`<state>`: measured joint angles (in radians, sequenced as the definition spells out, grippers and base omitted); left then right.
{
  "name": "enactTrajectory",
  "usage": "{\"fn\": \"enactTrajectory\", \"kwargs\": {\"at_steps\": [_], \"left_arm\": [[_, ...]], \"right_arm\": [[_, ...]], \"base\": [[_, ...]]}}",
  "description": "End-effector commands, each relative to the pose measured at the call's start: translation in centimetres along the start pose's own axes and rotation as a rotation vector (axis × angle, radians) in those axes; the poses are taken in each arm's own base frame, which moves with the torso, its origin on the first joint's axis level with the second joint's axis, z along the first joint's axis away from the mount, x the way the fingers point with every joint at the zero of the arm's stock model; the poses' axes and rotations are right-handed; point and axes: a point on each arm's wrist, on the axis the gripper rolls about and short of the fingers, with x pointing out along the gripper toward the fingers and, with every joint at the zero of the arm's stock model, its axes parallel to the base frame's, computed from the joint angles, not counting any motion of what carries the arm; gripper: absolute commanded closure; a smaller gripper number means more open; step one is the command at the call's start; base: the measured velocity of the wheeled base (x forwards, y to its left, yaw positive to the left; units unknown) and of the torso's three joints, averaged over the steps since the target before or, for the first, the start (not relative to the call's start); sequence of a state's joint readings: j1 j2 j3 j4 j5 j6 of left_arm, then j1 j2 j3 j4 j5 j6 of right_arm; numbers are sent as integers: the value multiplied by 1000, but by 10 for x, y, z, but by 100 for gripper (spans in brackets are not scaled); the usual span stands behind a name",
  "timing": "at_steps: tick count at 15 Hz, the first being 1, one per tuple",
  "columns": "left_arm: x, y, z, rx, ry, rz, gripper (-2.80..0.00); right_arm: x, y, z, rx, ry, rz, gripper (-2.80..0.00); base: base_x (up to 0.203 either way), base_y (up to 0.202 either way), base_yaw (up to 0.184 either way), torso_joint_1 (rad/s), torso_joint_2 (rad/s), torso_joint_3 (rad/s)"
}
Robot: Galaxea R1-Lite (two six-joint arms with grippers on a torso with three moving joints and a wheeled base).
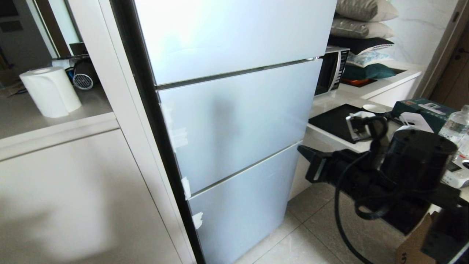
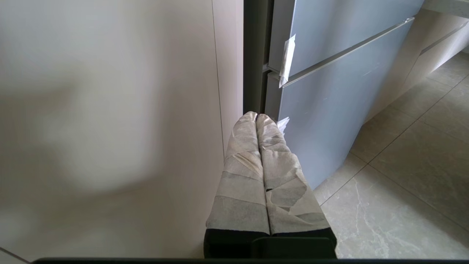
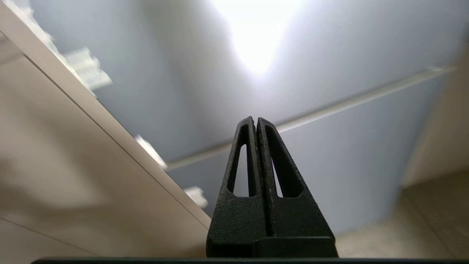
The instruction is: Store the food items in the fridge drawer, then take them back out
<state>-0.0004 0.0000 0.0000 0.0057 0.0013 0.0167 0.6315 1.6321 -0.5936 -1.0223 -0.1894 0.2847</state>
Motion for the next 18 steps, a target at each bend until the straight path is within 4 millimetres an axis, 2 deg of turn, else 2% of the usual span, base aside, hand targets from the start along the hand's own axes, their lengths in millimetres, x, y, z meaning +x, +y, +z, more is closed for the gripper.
{"fn": "enactTrajectory", "kwargs": {"at_steps": [1, 4, 8, 11, 13, 15, 18], "left_arm": [[0, 0, 0, 0, 2, -1, 0], [0, 0, 0, 0, 2, 1, 0], [0, 0, 0, 0, 2, 0, 0], [0, 0, 0, 0, 2, 0, 0], [0, 0, 0, -3, 2, 1, 0], [0, 0, 0, -3, 2, 0, 0], [0, 0, 0, -3, 2, 1, 0]], "right_arm": [[-58, -9, 13, -3, -70, -38, 0], [-116, -26, 8, -75, -125, -153, 0], [-193, -64, 2, -147, -218, -352, 0], [-243, -69, -32, -185, -132, -361, 0], [-263, -70, -61, -214, -42, -349, 0], [-269, -73, -85, -201, 118, -352, 0], [-267, -75, -88, -207, 154, -460, 0]], "base": [[0, 0, 0, 0, 0, 0], [0, 0, 0, 0, 0, 0], [0, 0, 0, 0, 0, 0], [0, 0, 0, 0, 0, 0], [0, 0, 0, 0, 0, 0], [0, 0, 0, 0, 0, 0], [0, 0, 0, 0, 0, 0]]}}
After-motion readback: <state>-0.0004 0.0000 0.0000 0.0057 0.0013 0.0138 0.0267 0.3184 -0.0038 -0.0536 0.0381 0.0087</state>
